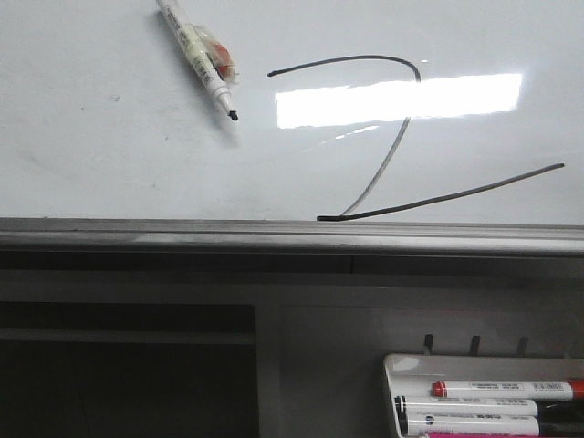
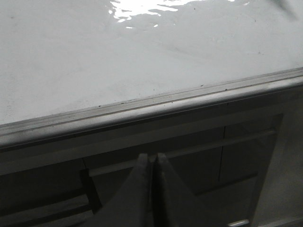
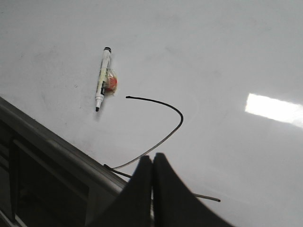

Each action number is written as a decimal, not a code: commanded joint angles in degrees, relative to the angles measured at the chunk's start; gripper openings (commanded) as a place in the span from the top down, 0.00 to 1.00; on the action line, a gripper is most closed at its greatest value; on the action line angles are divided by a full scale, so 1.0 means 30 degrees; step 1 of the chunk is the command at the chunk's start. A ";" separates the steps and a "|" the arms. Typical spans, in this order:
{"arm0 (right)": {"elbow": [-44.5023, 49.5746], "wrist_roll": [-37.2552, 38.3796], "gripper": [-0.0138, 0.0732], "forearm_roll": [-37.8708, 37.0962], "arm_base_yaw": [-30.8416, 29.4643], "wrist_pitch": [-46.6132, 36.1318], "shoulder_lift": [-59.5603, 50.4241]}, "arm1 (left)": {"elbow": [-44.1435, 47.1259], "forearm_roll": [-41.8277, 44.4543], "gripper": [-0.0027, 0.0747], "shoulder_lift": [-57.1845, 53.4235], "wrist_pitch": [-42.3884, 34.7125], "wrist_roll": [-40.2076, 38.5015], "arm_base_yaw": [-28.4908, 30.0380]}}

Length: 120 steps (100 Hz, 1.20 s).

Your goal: Write number 2 on whiteboard

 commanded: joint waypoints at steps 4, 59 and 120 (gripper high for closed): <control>-0.0488 0.0083 0.92 0.0224 -0.0108 -0.1319 0.0210 | 0.0190 -0.0086 0.99 -0.0509 -0.1189 -0.0276 0.0016; -0.0488 0.0083 0.92 0.0224 -0.0108 -0.1319 0.0210 | 0.0190 -0.0086 0.99 -0.0509 -0.1189 -0.0276 0.0016; 0.4650 2.5134 0.92 -1.9209 -0.5411 -0.3409 -0.1122 | 0.0190 -0.0086 0.99 -0.0509 -0.1189 -0.0276 0.0016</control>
